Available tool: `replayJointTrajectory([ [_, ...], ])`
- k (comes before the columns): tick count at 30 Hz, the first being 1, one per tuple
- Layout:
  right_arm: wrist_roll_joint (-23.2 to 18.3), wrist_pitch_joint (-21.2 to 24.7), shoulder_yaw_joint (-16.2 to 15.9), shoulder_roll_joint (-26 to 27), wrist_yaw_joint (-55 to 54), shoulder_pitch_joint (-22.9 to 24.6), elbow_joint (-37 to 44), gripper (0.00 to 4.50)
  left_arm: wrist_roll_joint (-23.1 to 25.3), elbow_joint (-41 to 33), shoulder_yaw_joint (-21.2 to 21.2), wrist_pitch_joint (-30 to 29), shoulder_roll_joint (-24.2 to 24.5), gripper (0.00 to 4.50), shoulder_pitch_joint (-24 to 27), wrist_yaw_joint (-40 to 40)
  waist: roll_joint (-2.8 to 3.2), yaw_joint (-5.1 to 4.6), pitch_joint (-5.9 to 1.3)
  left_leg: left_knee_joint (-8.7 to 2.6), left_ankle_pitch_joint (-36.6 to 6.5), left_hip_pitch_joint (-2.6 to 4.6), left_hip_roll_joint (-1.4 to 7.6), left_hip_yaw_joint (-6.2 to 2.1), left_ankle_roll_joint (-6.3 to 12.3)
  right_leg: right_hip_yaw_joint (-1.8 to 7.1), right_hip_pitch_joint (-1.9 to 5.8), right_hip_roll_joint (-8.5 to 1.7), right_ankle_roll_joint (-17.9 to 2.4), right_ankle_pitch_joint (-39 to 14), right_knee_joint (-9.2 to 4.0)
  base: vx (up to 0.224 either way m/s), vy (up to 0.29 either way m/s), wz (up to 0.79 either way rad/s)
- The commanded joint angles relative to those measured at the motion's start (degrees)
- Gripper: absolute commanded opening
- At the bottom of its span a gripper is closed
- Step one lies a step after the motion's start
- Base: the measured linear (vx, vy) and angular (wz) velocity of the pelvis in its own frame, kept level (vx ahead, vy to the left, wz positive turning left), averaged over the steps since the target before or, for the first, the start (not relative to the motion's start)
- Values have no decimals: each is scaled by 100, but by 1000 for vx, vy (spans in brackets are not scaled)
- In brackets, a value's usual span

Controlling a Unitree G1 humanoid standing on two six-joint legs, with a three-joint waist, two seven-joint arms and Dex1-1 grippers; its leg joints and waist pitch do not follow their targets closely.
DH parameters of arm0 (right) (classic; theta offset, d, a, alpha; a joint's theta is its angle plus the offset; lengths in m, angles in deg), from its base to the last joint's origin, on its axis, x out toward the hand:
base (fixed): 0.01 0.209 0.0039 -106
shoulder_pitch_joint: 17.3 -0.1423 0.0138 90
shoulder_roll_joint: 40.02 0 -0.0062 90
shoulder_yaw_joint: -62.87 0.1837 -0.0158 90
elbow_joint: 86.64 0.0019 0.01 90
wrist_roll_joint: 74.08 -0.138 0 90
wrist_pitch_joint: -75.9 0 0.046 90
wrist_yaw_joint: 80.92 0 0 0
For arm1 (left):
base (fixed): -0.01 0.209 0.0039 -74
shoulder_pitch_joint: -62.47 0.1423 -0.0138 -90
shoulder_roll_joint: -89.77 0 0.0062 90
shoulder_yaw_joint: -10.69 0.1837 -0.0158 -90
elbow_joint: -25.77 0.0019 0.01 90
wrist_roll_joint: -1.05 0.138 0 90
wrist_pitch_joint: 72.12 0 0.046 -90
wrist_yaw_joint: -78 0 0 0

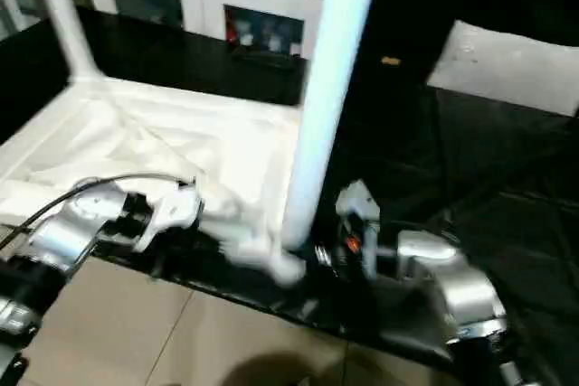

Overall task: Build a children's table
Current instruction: Rotate leg to tighten

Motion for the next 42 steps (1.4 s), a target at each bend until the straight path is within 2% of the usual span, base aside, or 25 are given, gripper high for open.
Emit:
replayJointTrajectory([
  [1,47,218,-416,407,-363,-45,213,201,-21,67,-161,-321,-431,0,-216,980,-16,-4,-219,-529,-1267,-91,214,-107,66,223,254,-508,-35,-3899,-703,0,0,0],
  [3,117,262,-414,507,-557,-61,203,200,-10,96,-178,-410,-487,0,-249,1070,5,-38,-237,-548,-1191,-101,230,-107,112,227,271,-507,-132,-3582,-682,0,0,0],
  [4,260,414,-339,917,-1256,-162,114,198,51,267,-256,-642,-699,0,-395,1488,-1,-50,-245,-564,-1086,-118,241,-105,153,243,288,-504,-214,-3313,-660,0,0,0],
  [5,290,440,-316,1015,-1416,-185,94,198,64,302,-278,-699,-748,0,-426,1578,17,-63,-241,-568,-1069,-89,241,-89,131,258,241,-488,-316,-3123,-649,0,0,0],
  [8,360,646,-165,1425,-2089,-344,-81,197,101,474,-371,-805,-941,0,-581,1965,23,-72,-244,-584,-1085,-83,243,-91,93,279,253,-492,-423,-2910,-619,0,0,0],
  [9,396,698,-25,1795,-2624,-527,-290,197,153,598,-402,-887,-1079,0,-687,2167,68,-73,-249,-592,-1064,-87,252,-96,86,294,263,-502,-502,-2741,-593,0,0,0],
  [10,468,705,33,1991,-2940,-639,-406,197,201,660,-395,-915,-1144,0,-738,2275,60,-110,-262,-587,-1013,-93,243,-79,39,307,247,-488,-587,-2536,-578,0,0,0],
  [11,557,681,57,2103,-3154,-719,-486,197,230,695,-373,-923,-1177,0,-766,2314,85,-97,-282,-582,-895,-94,233,-84,-13,313,287,-503,-647,-2336,-548,0,0,0],
  [13,527,615,107,2179,-3204,-763,-512,197,239,701,-343,-914,-1181,0,-767,2286,70,-84,-296,-564,-619,-92,245,-51,71,333,304,-487,-809,-1728,-500,0,0,0],
  [15,482,463,140,2227,-3177,-791,-492,253,277,696,-274,-885,-1151,0,-751,2206,95,-81,-311,-543,-458,-91,231,-21,164,352,327,-481,-995,-1242,-451,28,-12,3],
  [17,505,367,170,2250,-3131,-755,-370,270,369,716,-213,-813,-1101,0,-729,2165,80,-54,-348,-532,-55,-132,216,-18,305,351,399,-483,-1119,-711,-385,0,0,0],
  [19,470,347,233,2194,-3048,-654,-179,295,429,799,-196,-698,-1053,0,-723,2118,119,-44,-338,-535,52,-120,225,-9,375,346,391,-469,-1209,-462,-377,0,0,0],
  [21,427,296,250,2038,-2871,-549,-18,306,442,840,-193,-586,-991,0,-701,2042,103,-34,-328,-541,-29,-118,235,-8,393,344,407,-474,-1245,-510,-379,0,0,0],
  [22,381,221,252,1751,-2582,-409,154,312,490,875,-142,-329,-867,0,-660,1898,128,-23,-310,-547,-193,-120,235,-11,401,338,415,-474,-1197,-721,-415,0,0,0],
  [24,328,207,273,1594,-2403,-335,232,315,507,872,-110,-207,-801,0,-628,1807,116,-28,-297,-550,-377,-128,238,-11,424,342,427,-478,-1091,-1050,-442,0,0,0],
  [26,286,186,301,1480,-2251,-284,282,348,481,842,-78,-9,-747,0,-588,1627,94,-50,-275,-556,-571,-137,209,-17,375,323,410,-485,-835,-1848,-534,0,0,0],
  [28,84,152,292,825,-1349,-52,569,355,511,857,72,563,-425,0,-490,1069,97,-47,-263,-562,-625,-135,224,-24,402,331,397,-479,-675,-2152,-572,0,0,0],
  [29,78,151,291,799,-1315,-44,579,365,513,861,77,578,-412,0,-487,1049,96,-34,-265,-565,-614,-135,233,-30,448,332,396,-473,-610,-2182,-576,0,0,0],
  [30,-3,158,296,541,-974,7,651,379,480,906,102,784,-307,0,-472,819,60,-46,-274,-562,-569,-130,247,-22,457,336,377,-473,-621,-2107,-558,0,0,0],
  [31,-33,166,308,458,-869,11,661,397,423,901,90,820,-280,0,-460,694,77,-33,-275,-559,-526,-119,256,-25,484,331,364,-473,-687,-1994,-537,0,0,0],
  [34,-155,163,360,65,-375,-7,657,404,142,822,44,919,-143,0,-390,51,49,-14,-282,-547,-431,-124,257,-14,494,326,367,-481,-876,-1707,-495,0,0,0],
  [37,-325,241,386,-197,41,-10,730,442,75,784,60,965,25,0,-374,-280,58,0,-287,-537,-293,-111,265,-2,514,331,359,-478,-1036,-1372,-451,0,0,0],
  [39,-433,278,355,-358,271,42,825,448,100,843,50,1034,129,0,-404,-280,32,12,-286,-534,-289,-125,269,2,542,332,372,-488,-1052,-1346,-444,0,0,0],
  [40,-495,301,328,-459,402,94,879,448,153,912,11,1073,186,0,-435,-157,67,35,-288,-533,-292,-113,278,-5,557,327,370,-490,-1050,-1331,-432,0,0,0],
  [42,-493,277,289,-537,488,142,906,448,64,873,-83,921,168,0,-439,-141,55,48,-281,-536,-309,-114,280,-1,539,322,373,-490,-1031,-1376,-442,0,0,0],
])
